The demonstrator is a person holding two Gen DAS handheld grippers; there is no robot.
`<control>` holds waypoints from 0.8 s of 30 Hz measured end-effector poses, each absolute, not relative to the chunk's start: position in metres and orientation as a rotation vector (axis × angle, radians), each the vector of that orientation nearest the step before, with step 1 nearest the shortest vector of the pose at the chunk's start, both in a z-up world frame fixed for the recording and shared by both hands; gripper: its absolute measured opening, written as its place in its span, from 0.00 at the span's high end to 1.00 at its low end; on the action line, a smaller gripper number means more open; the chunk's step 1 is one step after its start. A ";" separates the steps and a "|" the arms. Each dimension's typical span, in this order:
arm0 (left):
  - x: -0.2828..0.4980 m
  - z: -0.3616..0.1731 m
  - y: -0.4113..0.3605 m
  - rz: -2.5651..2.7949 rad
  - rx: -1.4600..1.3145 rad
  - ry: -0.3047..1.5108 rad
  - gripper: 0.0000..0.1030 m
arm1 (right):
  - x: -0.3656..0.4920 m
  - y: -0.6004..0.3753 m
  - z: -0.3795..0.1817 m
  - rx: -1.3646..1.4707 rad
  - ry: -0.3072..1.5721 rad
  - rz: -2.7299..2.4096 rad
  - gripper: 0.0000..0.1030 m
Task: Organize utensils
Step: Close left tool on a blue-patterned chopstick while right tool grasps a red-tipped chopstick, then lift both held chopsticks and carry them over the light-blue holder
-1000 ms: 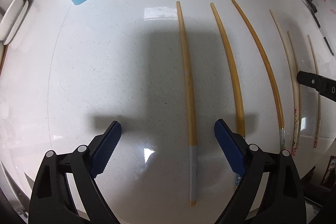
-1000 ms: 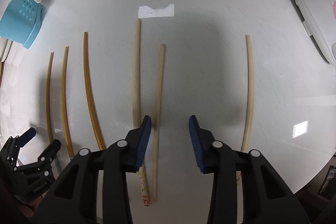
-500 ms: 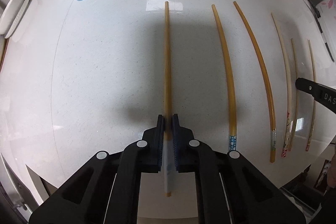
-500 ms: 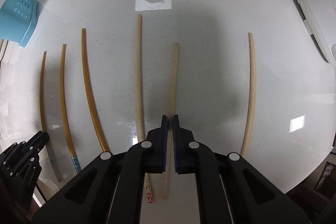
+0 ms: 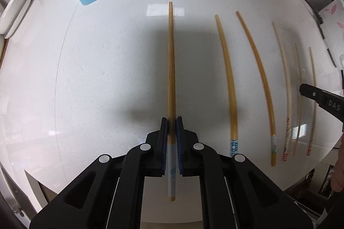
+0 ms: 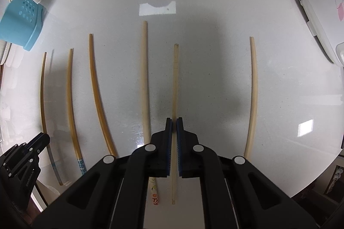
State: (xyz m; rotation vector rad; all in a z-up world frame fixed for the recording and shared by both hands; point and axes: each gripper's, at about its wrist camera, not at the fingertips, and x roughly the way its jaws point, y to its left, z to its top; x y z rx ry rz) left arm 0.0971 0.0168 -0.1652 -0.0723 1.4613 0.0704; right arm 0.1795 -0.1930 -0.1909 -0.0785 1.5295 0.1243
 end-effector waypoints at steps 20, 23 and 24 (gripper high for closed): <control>0.087 -0.106 0.025 0.016 -0.101 1.284 0.93 | 0.163 -0.187 -0.123 -0.084 1.335 0.165 0.97; 0.088 -0.096 0.029 0.005 -0.108 1.253 0.93 | 0.163 -0.182 -0.112 -0.086 1.303 0.177 0.97; 0.088 -0.092 0.030 0.002 -0.109 1.240 0.93 | 0.162 -0.179 -0.107 -0.088 1.287 0.181 0.97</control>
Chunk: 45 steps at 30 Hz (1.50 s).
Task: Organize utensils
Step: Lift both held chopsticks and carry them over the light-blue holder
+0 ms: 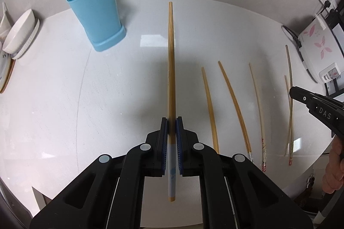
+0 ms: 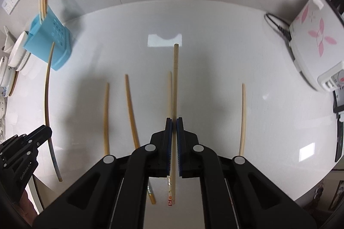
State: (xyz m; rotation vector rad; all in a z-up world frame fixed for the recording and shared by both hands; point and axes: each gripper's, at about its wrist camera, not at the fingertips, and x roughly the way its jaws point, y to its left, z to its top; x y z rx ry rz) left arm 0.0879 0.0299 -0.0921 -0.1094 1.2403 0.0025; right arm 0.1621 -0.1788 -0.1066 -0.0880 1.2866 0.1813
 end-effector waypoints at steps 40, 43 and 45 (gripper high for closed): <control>0.121 -0.009 0.124 0.129 -0.216 0.814 0.93 | 0.189 -0.024 -0.003 -0.099 0.933 0.475 0.97; 0.126 -0.006 0.131 0.128 -0.225 0.786 0.93 | 0.193 -0.017 0.000 -0.085 0.916 0.490 0.97; 0.127 -0.003 0.134 0.123 -0.214 0.753 0.93 | 0.194 -0.016 0.003 -0.077 0.901 0.494 0.97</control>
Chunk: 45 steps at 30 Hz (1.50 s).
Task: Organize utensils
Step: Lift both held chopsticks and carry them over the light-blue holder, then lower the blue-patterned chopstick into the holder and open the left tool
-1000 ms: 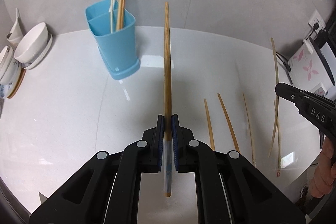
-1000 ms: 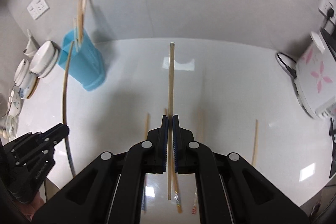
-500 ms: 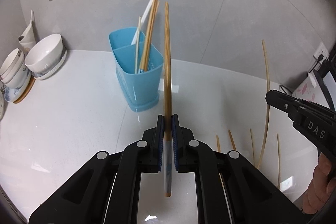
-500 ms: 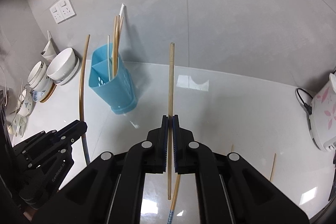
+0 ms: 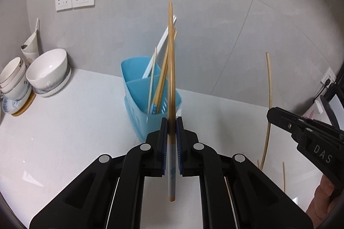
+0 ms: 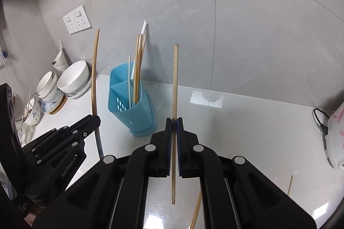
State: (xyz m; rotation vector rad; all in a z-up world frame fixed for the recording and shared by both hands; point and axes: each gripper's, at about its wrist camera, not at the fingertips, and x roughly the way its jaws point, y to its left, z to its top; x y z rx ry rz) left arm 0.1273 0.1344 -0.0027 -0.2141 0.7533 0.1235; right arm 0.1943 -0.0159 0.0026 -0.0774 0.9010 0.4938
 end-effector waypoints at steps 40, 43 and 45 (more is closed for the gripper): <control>0.228 -0.026 0.175 0.000 -0.124 0.487 0.93 | 0.285 0.026 -0.005 0.016 0.839 0.467 0.97; 0.232 -0.036 0.174 0.002 -0.122 0.509 0.93 | 0.288 0.029 -0.012 0.012 0.855 0.467 0.97; 0.233 -0.041 0.173 -0.002 -0.123 0.525 0.93 | 0.290 0.031 -0.017 0.010 0.867 0.466 0.97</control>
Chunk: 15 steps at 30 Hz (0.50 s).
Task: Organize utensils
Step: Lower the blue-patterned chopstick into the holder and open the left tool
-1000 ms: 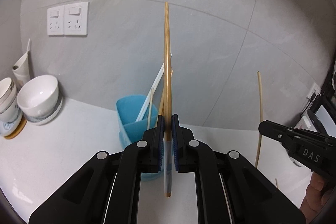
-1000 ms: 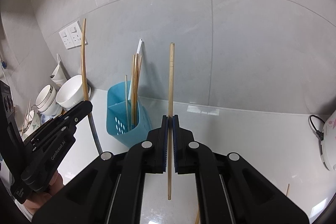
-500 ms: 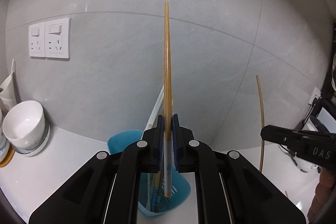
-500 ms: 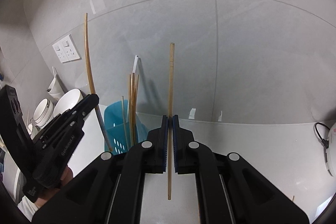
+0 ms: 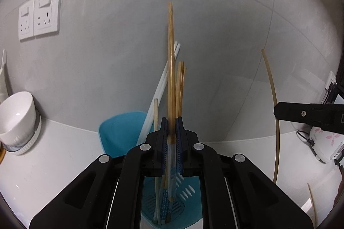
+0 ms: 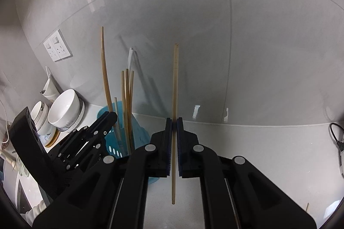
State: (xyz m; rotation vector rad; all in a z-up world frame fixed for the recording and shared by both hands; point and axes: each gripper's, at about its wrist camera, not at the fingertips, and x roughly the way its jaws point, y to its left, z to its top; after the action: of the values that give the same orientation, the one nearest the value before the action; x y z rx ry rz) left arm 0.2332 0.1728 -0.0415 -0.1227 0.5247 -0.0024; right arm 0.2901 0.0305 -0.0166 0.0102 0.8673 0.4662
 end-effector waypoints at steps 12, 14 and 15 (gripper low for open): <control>0.230 -0.047 0.159 -0.011 -0.071 0.592 0.74 | 0.291 0.044 -0.012 -0.012 0.850 0.505 0.97; 0.226 -0.041 0.161 -0.001 -0.078 0.598 0.60 | 0.291 0.045 -0.012 -0.005 0.851 0.510 0.97; 0.225 -0.039 0.161 0.008 -0.072 0.608 0.58 | 0.291 0.047 -0.012 -0.004 0.850 0.514 0.97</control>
State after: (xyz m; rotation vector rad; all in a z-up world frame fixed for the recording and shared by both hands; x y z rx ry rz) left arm 0.2247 0.1613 -0.0389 -0.0715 0.6078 0.0084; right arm 0.2911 0.0465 -0.0116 -0.0044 0.8505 0.5138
